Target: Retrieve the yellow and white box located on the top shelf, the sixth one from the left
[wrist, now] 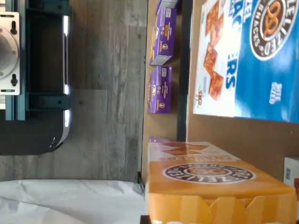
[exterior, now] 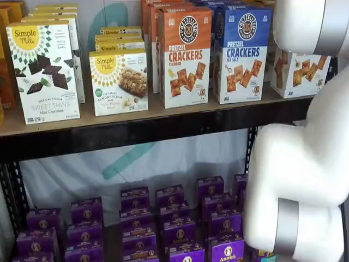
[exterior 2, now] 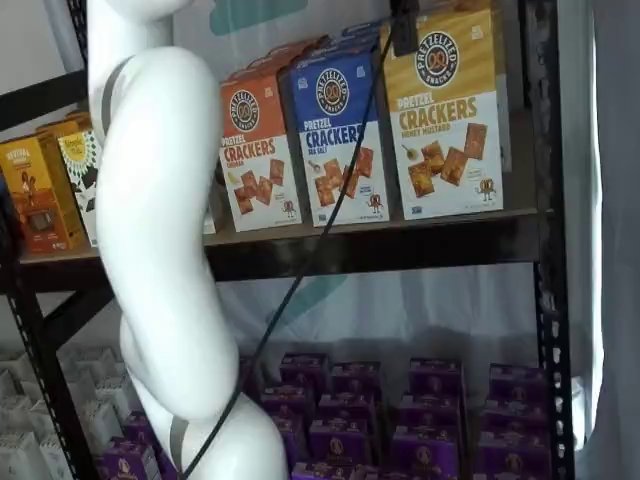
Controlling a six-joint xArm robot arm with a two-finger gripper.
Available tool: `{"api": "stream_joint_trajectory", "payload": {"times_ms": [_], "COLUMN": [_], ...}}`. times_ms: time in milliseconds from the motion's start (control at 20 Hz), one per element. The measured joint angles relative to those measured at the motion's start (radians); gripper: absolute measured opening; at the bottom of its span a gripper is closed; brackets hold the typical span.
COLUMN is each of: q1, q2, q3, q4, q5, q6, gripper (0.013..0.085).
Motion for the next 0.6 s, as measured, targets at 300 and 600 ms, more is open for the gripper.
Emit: {"api": "stream_joint_trajectory", "payload": {"times_ms": [300, 600], "q1": [0.004, 0.006], "q2": [-0.051, -0.098], "q3": [0.044, 0.079], "q4": [-0.004, -0.027], "q5": [-0.002, 0.013], "q6": [0.003, -0.006], "gripper": [0.0610, 0.0610]}}
